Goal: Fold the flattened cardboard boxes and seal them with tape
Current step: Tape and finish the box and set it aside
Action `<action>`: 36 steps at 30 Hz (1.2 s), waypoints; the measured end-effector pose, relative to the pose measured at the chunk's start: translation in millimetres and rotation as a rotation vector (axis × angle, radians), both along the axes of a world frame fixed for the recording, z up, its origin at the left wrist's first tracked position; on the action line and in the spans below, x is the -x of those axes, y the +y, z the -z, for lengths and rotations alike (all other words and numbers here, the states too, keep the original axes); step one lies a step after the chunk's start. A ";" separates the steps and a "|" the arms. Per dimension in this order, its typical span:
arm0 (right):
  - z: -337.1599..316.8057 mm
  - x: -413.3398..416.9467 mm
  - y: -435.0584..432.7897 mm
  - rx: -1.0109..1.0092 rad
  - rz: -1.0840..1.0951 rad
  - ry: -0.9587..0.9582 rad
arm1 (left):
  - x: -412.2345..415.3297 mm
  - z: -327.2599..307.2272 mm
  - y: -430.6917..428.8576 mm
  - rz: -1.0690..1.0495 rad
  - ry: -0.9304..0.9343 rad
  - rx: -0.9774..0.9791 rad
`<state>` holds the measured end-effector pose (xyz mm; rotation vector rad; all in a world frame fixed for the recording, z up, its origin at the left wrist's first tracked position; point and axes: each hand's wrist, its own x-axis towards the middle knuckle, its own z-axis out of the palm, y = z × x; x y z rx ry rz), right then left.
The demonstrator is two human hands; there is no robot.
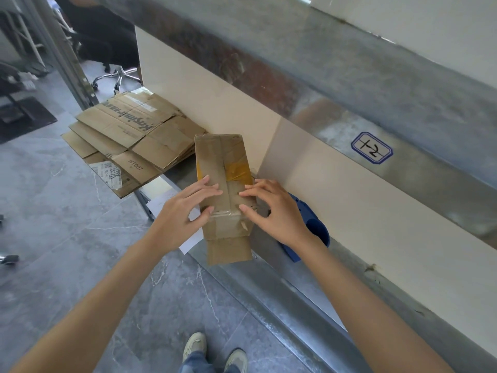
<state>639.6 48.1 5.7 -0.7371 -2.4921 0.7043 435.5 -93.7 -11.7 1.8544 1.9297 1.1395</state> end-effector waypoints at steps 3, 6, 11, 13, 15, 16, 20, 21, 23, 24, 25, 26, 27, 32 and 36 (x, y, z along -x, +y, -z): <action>3.2 -2.5 -0.7 0.008 -0.021 0.008 | 1.6 0.8 -2.3 0.041 -0.011 0.003; 4.9 -0.7 -0.5 0.028 -0.003 0.038 | 1.3 -0.1 -2.5 0.049 -0.040 0.011; 3.1 -0.3 1.6 0.021 0.008 0.059 | 0.8 -3.1 -4.8 0.057 -0.091 0.045; -1.0 -2.3 2.9 0.029 -0.015 0.023 | 0.5 -5.0 -5.0 0.055 -0.101 0.054; -4.7 -7.2 4.3 0.044 -0.059 -0.028 | 1.2 -6.5 -5.5 0.061 -0.098 0.066; -5.9 -10.4 5.8 0.042 -0.085 -0.053 | 1.9 -6.8 -6.0 0.064 -0.101 0.075; -9.0 -16.6 10.5 0.016 -0.135 -0.119 | 3.1 -7.3 -7.7 0.059 -0.130 0.095; -9.0 -16.0 10.6 0.011 -0.130 -0.118 | 2.7 -6.8 -7.6 0.054 -0.128 0.090; -7.7 -14.1 10.0 0.002 -0.118 -0.094 | 1.9 -4.9 -6.8 0.045 -0.128 0.069; -6.5 -13.2 9.3 -0.003 -0.111 -0.077 | 1.2 -3.8 -6.3 0.039 -0.131 0.053; -4.9 -12.3 8.6 -0.009 -0.103 -0.060 | 0.3 -2.5 -5.9 0.031 -0.131 0.034; -3.2 -11.5 7.9 -0.016 -0.093 -0.041 | -0.7 -0.7 -5.3 0.020 -0.130 0.015; -1.4 -10.4 7.4 -0.025 -0.082 -0.018 | -1.5 1.2 -4.6 0.007 -0.128 -0.002; 7.7 -2.4 -4.7 -0.023 0.032 0.102 | -5.3 10.0 -2.5 -0.027 -0.130 -0.069; 6.8 1.3 -7.2 0.018 0.082 0.068 | -7.6 9.8 1.6 -0.060 -0.165 -0.082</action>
